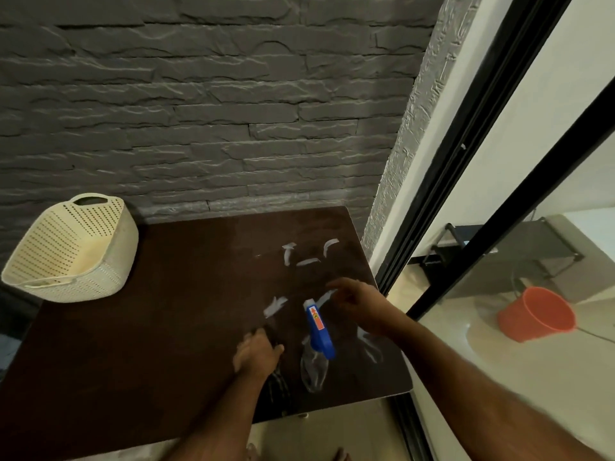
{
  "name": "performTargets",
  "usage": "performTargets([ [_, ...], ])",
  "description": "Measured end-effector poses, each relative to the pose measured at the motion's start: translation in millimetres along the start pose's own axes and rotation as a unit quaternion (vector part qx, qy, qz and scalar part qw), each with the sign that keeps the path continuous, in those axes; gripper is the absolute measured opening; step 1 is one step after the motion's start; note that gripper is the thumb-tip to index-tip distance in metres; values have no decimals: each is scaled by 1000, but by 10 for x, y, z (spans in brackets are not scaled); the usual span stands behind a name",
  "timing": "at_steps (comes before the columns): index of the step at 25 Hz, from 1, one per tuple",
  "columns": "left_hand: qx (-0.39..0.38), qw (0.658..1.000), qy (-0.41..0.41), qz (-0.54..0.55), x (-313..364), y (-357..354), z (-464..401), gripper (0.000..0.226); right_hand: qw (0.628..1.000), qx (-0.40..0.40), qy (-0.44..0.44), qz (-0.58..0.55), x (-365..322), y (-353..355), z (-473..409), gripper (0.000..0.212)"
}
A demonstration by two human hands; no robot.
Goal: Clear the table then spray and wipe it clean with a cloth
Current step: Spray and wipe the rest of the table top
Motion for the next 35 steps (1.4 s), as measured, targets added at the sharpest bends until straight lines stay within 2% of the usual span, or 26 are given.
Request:
performTargets([
  [3, 23, 998, 55, -35, 0, -158, 107, 76, 996, -80, 14, 30, 106, -106, 8, 55],
  [7, 13, 988, 149, -24, -98, -349, 205, 91, 980, -185, 39, 55, 196, -273, 27, 82],
  [10, -6, 984, 176, 6, -169, -431, 186, 87, 972, -209, 68, 84, 254, -359, -9, 99],
  [13, -16, 982, 183, 36, -225, -453, 129, 83, 965, -244, 71, 59, 306, -487, -2, 119],
  [18, -2, 983, 166, 84, -197, -457, 81, 66, 966, -239, 94, 22, 237, -595, -24, 130],
  [22, 22, 974, 164, 153, -213, -381, 59, 57, 966, -230, 117, -25, 134, -645, 74, 114],
  [27, 67, 953, 137, 261, -150, -8, -23, 34, 977, -151, 141, -55, 61, -682, 116, 66],
  [31, 45, 891, 144, 428, -131, 185, -63, 27, 976, -123, 135, -117, 22, -730, 152, 53],
  [35, -11, 829, 151, 538, -141, 322, -135, 26, 977, -91, 105, -163, -16, -814, 63, 55],
])
Point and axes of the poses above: each hand's wrist, its own z-axis away from the middle knuckle, its own y-axis out of the back of the hand, x = y × z, the point moved 7 cm from there along -z, towards the middle knuckle, and after that the axes turned 5 degrees about -z, right-handed, at the moved point
